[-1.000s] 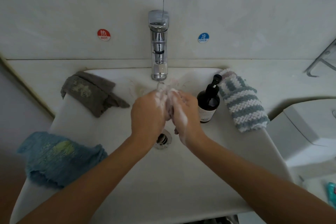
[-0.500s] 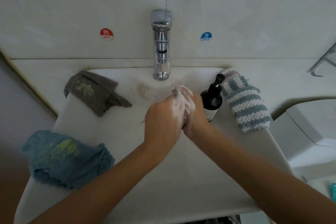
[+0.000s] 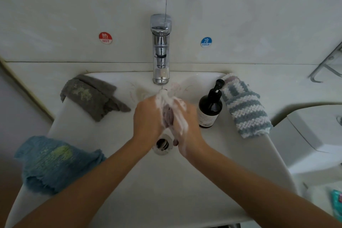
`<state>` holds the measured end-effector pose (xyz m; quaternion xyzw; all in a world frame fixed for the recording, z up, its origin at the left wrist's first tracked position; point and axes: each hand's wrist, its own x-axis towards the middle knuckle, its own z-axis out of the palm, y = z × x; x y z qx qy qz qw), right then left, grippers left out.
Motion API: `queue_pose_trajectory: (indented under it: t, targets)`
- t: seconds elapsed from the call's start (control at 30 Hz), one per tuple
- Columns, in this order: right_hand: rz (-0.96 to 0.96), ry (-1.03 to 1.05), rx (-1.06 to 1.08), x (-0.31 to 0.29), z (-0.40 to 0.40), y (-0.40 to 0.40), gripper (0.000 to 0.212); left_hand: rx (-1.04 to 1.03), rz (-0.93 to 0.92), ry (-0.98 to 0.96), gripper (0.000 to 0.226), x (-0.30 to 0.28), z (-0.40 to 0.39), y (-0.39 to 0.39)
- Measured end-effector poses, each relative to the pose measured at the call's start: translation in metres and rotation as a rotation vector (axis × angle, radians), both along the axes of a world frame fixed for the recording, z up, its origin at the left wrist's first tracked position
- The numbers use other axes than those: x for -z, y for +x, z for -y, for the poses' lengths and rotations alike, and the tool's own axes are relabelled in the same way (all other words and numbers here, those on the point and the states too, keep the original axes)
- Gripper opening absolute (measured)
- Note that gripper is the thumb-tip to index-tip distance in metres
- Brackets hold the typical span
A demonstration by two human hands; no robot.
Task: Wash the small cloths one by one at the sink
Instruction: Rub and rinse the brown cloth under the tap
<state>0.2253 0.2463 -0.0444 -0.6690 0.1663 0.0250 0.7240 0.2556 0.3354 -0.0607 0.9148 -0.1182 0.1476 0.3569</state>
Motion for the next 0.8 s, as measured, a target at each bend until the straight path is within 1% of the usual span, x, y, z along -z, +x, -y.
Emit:
queue_pose_trajectory:
  t: [0.07, 0.13, 0.2, 0.23, 0.3, 0.33, 0.43, 0.5, 0.57, 0.63, 0.7, 0.77, 0.8]
  targets:
    - [0.021, -0.012, 0.012, -0.003, -0.001, 0.006, 0.032, -0.024, -0.030, -0.066, 0.018, 0.001, 0.001, -0.006]
    - [0.057, -0.010, 0.065, -0.005, 0.003, 0.014, 0.028, 0.014, -0.014, -0.108, 0.019, -0.002, 0.011, -0.023]
    - [0.083, -0.031, 0.099, -0.003, 0.006, 0.014, 0.030, 0.043, -0.025, -0.181, 0.024, -0.002, 0.018, -0.029]
    - [0.082, -0.055, 0.101, 0.000, 0.007, 0.012, 0.031, 0.039, -0.021, -0.199, 0.021, -0.001, 0.017, -0.025]
    - [0.077, -0.102, 0.056, 0.001, 0.006, 0.004, 0.033, 0.009, 0.072, -0.135, 0.027, 0.001, 0.011, -0.011]
    - [0.066, -0.117, 0.019, -0.001, 0.004, 0.000, 0.034, 0.000, 0.073, -0.106, 0.026, 0.003, 0.006, -0.005]
    - [0.086, -0.075, -0.021, -0.005, 0.003, -0.001, 0.036, 0.008, -0.043, -0.131, 0.021, 0.005, -0.002, 0.000]
    - [0.121, -0.067, 0.037, -0.007, 0.004, 0.003, 0.039, -0.009, -0.177, -0.289, 0.033, -0.006, -0.001, -0.004]
    - [0.178, -0.067, 0.068, -0.006, 0.005, 0.004, 0.033, -0.007, -0.335, -0.505, 0.036, -0.019, 0.002, -0.009]
    - [0.246, -0.107, 0.062, -0.006, 0.006, 0.003, 0.031, 0.084, -0.414, -0.587, 0.030, -0.026, -0.001, -0.013]
    - [0.289, -0.166, 0.037, -0.004, 0.010, 0.004, 0.032, 0.187, -0.481, -0.599, 0.015, -0.027, -0.004, -0.015]
    - [0.297, -0.260, -0.010, -0.001, 0.012, 0.007, 0.035, 0.189, -0.505, -0.609, 0.005, -0.025, -0.009, -0.013]
    - [0.301, -0.312, -0.029, 0.000, 0.012, 0.008, 0.036, 0.162, -0.507, -0.622, 0.005, -0.024, -0.010, -0.012]
